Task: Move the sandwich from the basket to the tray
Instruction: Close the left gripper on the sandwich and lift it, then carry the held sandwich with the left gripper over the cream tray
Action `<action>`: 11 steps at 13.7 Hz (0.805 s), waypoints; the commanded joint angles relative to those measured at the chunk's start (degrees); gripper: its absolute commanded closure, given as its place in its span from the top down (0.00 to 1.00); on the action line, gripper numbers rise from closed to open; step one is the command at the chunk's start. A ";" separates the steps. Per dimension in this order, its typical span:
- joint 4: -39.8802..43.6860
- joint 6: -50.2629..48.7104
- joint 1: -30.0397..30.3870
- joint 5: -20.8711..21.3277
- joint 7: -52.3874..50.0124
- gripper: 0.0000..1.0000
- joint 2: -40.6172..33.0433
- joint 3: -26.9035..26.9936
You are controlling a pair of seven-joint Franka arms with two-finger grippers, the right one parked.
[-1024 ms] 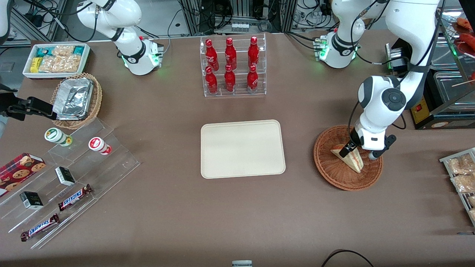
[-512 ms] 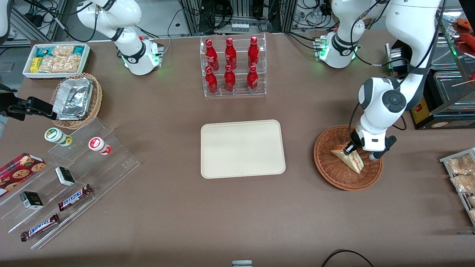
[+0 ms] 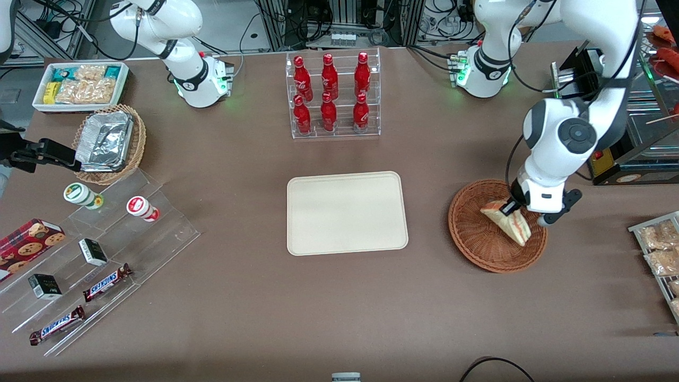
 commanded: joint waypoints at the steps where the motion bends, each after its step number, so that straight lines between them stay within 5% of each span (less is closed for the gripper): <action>1: 10.43 -15.46 -3.20 1.23 -1.56 0.00 -0.70 -1.45; 11: 22.41 -21.32 -24.38 0.44 -2.00 0.00 7.20 -2.07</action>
